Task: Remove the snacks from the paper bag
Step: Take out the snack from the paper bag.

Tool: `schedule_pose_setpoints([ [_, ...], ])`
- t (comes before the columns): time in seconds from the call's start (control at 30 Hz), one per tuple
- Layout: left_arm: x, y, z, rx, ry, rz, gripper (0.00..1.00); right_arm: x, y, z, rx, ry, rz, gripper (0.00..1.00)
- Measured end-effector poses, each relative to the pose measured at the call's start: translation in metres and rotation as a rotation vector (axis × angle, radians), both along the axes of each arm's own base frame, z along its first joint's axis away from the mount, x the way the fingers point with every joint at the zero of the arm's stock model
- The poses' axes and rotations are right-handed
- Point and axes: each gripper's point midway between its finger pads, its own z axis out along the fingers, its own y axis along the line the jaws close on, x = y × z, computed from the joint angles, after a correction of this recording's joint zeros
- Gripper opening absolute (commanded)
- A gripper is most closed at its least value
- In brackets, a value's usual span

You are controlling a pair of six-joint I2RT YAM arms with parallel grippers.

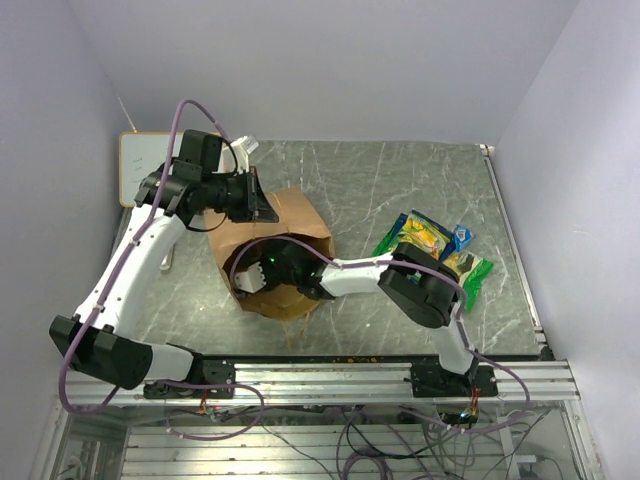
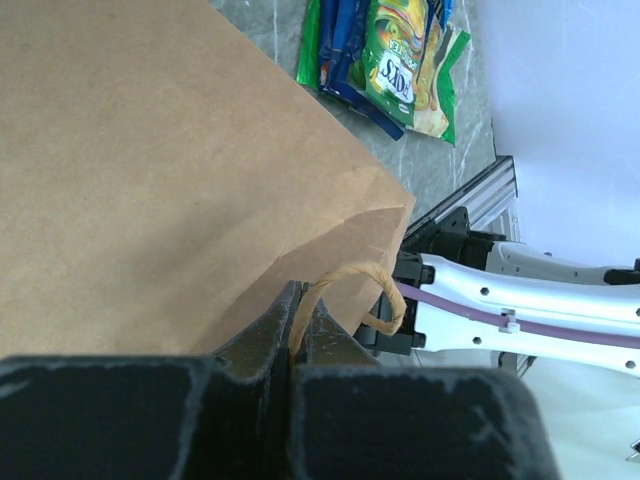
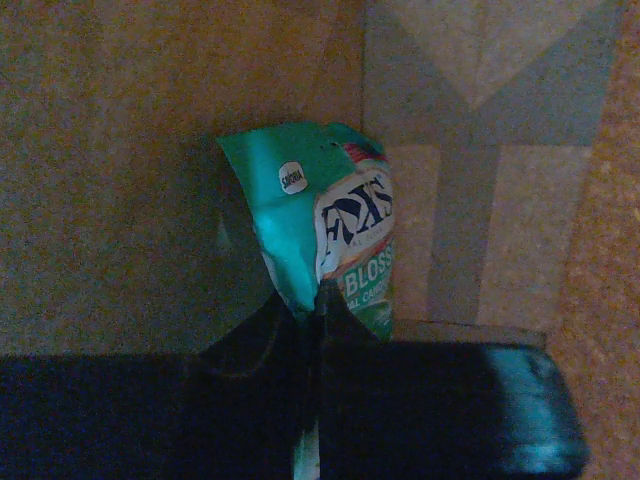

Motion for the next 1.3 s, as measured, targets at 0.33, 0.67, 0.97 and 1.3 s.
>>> schedule_pose_setpoints([
  [0.33,0.004,0.007,0.000,0.027,-0.020,0.039,0.07,-0.020,-0.018,0.039,0.062,0.085,-0.016,0.00],
  [0.67,0.012,0.012,-0.001,0.034,-0.011,0.083,0.07,-0.065,-0.042,0.078,0.157,0.225,0.045,0.00],
  [0.97,0.017,0.012,0.005,0.017,-0.015,0.120,0.07,-0.092,-0.053,0.143,0.322,0.302,0.073,0.00],
  [1.3,0.018,0.018,0.008,0.035,-0.049,0.145,0.07,-0.108,-0.066,0.168,0.410,0.419,0.023,0.00],
])
